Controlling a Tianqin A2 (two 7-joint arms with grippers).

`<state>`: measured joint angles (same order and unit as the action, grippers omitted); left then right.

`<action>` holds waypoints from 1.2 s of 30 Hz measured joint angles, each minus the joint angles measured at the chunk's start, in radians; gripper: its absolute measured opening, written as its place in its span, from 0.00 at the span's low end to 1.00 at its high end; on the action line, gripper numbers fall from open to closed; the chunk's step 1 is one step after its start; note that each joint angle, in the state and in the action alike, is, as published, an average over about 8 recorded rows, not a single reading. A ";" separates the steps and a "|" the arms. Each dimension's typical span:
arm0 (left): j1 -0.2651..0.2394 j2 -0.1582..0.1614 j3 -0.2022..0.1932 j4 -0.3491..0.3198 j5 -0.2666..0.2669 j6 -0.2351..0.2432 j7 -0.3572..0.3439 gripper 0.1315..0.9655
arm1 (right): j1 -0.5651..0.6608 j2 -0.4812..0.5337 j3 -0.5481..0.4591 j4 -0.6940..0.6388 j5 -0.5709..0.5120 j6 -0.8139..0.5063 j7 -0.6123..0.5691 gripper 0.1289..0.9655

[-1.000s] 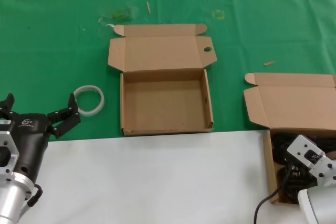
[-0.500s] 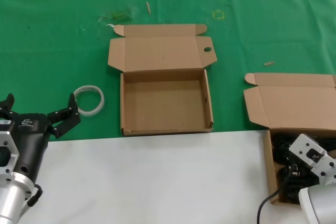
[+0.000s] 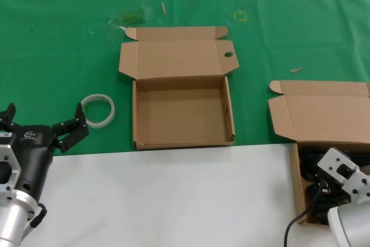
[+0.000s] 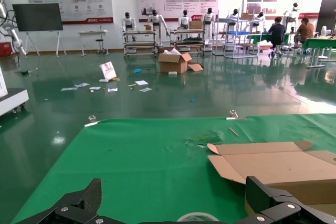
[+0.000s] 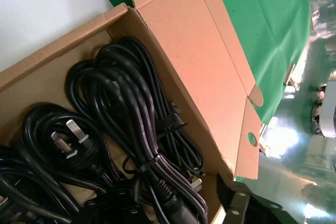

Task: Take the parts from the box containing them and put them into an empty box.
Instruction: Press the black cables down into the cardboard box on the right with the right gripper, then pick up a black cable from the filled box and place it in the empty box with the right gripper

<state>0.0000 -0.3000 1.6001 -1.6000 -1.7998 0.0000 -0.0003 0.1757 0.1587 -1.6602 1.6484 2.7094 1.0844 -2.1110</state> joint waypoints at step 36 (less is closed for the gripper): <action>0.000 0.000 0.000 0.000 0.000 0.000 0.000 1.00 | 0.052 0.000 -0.129 0.172 -0.004 -0.011 0.040 0.09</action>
<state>0.0000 -0.3000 1.6000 -1.6000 -1.7997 0.0000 -0.0003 0.2275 0.1584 -1.7887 1.8204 2.7053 1.0736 -2.0711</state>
